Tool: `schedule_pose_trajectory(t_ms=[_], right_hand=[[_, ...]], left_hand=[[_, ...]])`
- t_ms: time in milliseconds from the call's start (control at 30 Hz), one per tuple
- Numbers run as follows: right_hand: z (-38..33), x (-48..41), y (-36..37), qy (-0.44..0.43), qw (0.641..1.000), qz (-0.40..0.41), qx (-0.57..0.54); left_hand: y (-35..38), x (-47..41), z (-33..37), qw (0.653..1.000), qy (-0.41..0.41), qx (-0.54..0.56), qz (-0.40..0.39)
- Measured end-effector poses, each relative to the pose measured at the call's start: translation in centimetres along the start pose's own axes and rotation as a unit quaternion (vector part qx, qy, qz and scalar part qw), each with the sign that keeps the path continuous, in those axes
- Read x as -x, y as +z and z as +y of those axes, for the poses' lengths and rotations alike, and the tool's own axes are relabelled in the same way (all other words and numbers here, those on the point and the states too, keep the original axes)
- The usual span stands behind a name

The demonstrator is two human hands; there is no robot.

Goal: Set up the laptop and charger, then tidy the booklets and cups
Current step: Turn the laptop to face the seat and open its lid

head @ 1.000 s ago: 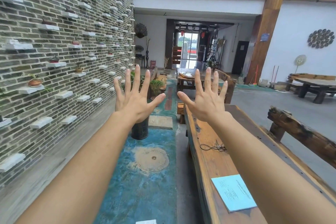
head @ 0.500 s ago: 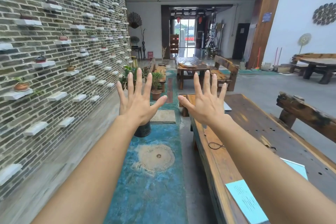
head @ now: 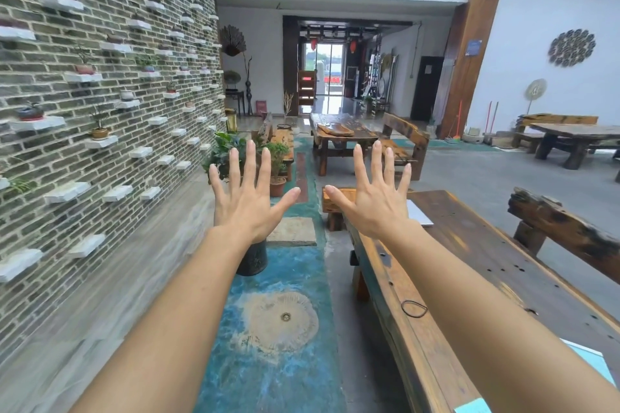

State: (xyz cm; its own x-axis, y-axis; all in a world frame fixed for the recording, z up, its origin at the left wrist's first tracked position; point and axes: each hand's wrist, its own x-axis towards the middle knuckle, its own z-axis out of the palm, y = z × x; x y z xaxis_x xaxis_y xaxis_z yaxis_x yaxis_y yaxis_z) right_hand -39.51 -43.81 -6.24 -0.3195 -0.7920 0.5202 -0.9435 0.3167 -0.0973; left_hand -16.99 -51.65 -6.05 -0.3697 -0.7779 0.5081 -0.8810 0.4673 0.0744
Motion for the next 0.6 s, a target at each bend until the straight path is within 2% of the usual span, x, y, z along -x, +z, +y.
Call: schedule_pose_trajectory(t_ms=[267,600], right_hand=[[-1.6,-4.2,5.0,-0.003,1.000,-0.021,0.001],[2.5,-11.8,10.9,-0.007,1.000,-0.025,-0.006]], left_hand=[[4.8,-4.9,-2.1,1.000,0.009,0.003,-0.016],[11.3,-12.6,0.6,1.000,0.007,0.002,-0.024]])
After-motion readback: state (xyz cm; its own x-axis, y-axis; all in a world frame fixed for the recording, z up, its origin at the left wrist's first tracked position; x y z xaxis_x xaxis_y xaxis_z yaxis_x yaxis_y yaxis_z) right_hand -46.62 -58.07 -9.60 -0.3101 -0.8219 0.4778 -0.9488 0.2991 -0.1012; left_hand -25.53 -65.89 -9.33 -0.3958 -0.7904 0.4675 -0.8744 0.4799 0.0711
